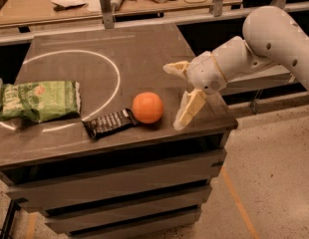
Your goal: Move orange near rxbar chocolate
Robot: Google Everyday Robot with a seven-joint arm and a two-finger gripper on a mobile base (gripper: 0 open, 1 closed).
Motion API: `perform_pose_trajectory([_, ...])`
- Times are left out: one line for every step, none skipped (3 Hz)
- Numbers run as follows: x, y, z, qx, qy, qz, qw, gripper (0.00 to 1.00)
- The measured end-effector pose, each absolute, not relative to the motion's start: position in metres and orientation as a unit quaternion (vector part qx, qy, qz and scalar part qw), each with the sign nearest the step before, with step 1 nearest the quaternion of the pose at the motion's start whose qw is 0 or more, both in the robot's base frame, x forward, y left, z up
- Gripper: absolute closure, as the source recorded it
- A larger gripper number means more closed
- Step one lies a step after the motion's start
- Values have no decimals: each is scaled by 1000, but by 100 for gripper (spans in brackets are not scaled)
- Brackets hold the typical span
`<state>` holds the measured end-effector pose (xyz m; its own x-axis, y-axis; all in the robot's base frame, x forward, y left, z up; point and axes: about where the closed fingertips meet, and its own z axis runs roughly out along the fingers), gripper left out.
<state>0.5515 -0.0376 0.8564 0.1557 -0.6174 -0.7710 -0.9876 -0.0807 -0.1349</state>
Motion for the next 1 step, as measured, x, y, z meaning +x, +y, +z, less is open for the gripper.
perform_pose_trajectory([552,-38,856,-682,589,275,336,0])
